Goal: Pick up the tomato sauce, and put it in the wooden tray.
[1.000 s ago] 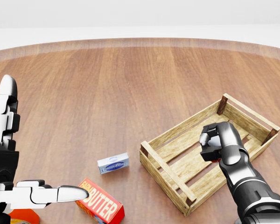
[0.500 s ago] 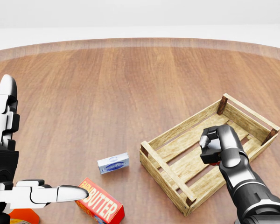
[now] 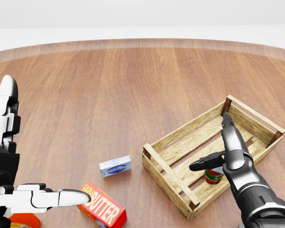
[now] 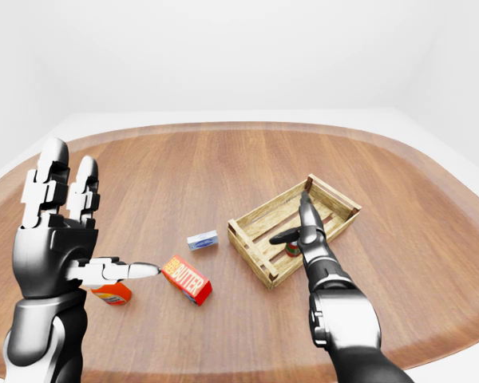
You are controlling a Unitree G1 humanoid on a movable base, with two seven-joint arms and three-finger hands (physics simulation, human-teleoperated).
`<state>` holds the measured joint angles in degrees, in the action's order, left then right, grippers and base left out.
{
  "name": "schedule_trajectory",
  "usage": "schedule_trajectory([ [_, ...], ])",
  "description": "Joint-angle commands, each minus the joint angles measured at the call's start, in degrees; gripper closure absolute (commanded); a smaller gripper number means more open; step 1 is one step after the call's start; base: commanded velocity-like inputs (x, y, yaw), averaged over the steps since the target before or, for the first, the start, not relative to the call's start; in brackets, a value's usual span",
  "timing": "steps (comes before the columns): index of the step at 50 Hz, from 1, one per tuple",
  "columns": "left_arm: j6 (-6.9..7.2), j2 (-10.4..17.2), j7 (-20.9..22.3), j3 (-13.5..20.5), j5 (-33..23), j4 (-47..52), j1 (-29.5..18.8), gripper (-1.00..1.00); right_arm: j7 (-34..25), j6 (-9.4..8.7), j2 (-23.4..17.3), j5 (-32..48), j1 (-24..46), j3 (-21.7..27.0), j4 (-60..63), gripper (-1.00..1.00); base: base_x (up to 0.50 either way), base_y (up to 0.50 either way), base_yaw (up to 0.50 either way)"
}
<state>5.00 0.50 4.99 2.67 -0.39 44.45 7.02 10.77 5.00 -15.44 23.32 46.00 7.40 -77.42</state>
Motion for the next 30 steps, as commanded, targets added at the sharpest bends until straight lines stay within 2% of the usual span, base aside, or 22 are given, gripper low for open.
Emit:
schedule_trajectory([
  [1, 0.0, 0.0, 0.0, -0.1, 0.0, 0.1, 0.1, -1.0, -0.2, 0.0, -0.1, 0.2, -0.1, 0.0, 0.1, -1.0, 0.0, 0.0, 0.0],
  [14, 0.0, 0.0, 0.0, 0.1, 0.0, -0.2, 0.1, -1.0, -0.2, 0.0, -0.4, -0.4, 0.4, 0.0, 0.4, -1.0, 0.0, 0.0, 0.0],
  [19, 0.0, 0.0, 0.0, 0.1, 0.0, -0.1, 0.1, -1.0, 1.7, 0.0, -1.3, 0.2, 1.3, -0.7, 1.1, -1.0, 0.0, 0.0, 0.0],
  [30, 0.0, 0.0, 0.0, 0.2, 0.0, 0.3, 0.1, -1.0, -2.1, 0.0, -2.6, -5.2, 2.1, -0.4, 5.4, -1.0, 0.0, 0.0, 0.0],
])
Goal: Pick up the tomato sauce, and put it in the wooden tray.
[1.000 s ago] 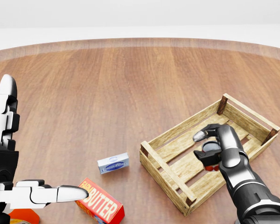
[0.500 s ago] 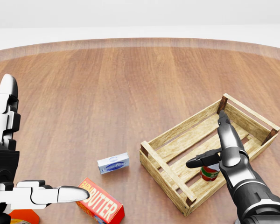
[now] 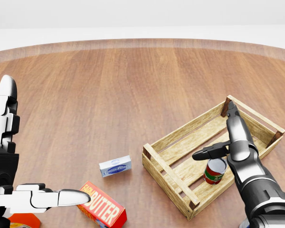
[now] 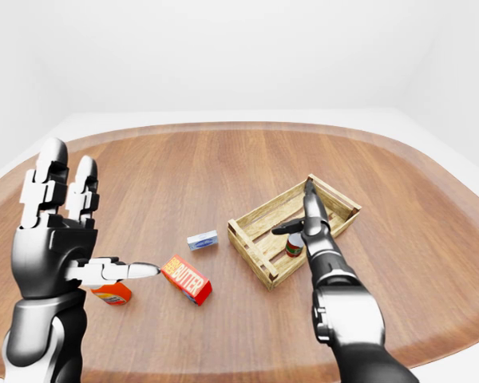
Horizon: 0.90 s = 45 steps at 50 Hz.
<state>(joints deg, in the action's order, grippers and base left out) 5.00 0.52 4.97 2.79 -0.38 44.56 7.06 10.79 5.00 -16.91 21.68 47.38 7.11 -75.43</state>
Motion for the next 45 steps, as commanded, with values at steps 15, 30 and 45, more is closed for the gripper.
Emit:
schedule_trajectory([
  [15, 0.0, 0.0, 0.0, -0.1, -0.1, 2.0, -0.1, -1.0, -10.9, -3.78, -0.9, -9.6, -10.8, 1.0, 41.3, -1.0, 0.0, 0.0, 0.0],
  [30, 0.0, 0.0, 0.0, -0.2, -0.1, 2.3, -0.3, -1.0, -18.7, -10.0, 0.2, -14.5, -22.5, 6.1, 83.5, -1.0, 0.0, 0.0, 0.0],
  [45, 0.0, 0.0, 0.2, 0.3, 0.2, 3.8, -0.3, -1.0, -21.7, -10.0, 0.5, -20.0, -28.4, 10.2, 111.0, -1.0, 0.0, 0.0, 0.0],
])
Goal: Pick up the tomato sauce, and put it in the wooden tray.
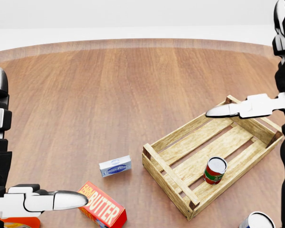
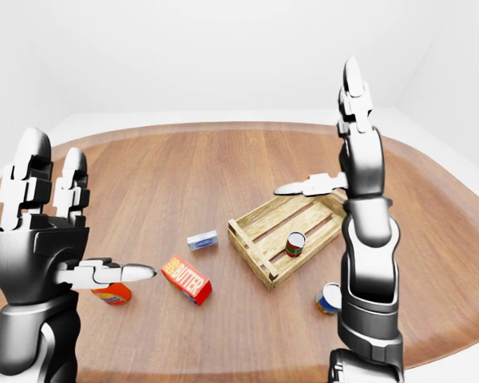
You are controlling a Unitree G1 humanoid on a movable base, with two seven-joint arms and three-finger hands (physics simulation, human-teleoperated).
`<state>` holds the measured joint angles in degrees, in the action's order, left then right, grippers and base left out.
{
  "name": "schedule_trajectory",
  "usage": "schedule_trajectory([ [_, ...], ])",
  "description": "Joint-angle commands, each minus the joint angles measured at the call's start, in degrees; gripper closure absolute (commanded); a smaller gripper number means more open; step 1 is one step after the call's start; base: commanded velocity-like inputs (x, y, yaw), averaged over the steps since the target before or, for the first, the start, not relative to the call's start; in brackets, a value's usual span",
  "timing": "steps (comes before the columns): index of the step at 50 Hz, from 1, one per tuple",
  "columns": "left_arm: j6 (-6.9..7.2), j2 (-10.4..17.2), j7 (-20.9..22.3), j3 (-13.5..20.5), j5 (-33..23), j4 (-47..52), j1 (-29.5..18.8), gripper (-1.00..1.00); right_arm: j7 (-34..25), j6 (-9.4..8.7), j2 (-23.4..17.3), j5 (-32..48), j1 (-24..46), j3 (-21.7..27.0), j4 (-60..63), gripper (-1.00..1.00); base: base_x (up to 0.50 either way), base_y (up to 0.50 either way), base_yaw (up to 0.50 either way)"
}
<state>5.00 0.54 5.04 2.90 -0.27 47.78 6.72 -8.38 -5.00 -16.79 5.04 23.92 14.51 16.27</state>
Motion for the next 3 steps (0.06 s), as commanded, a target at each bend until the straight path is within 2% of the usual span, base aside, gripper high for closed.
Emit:
schedule_trajectory([
  [1, 0.0, 0.0, 0.1, 0.3, 0.1, 0.7, 0.1, -1.0, -2.7, 0.0, 0.4, -3.6, -5.2, 3.0, 20.1, -1.0, 0.0, 0.0, 0.0],
  [3, 0.0, 0.0, 0.1, 0.4, 0.2, 0.9, 0.0, -1.0, -3.0, 0.0, 0.5, -4.6, -5.7, 3.8, 22.5, -1.0, 0.0, 0.0, 0.0],
])
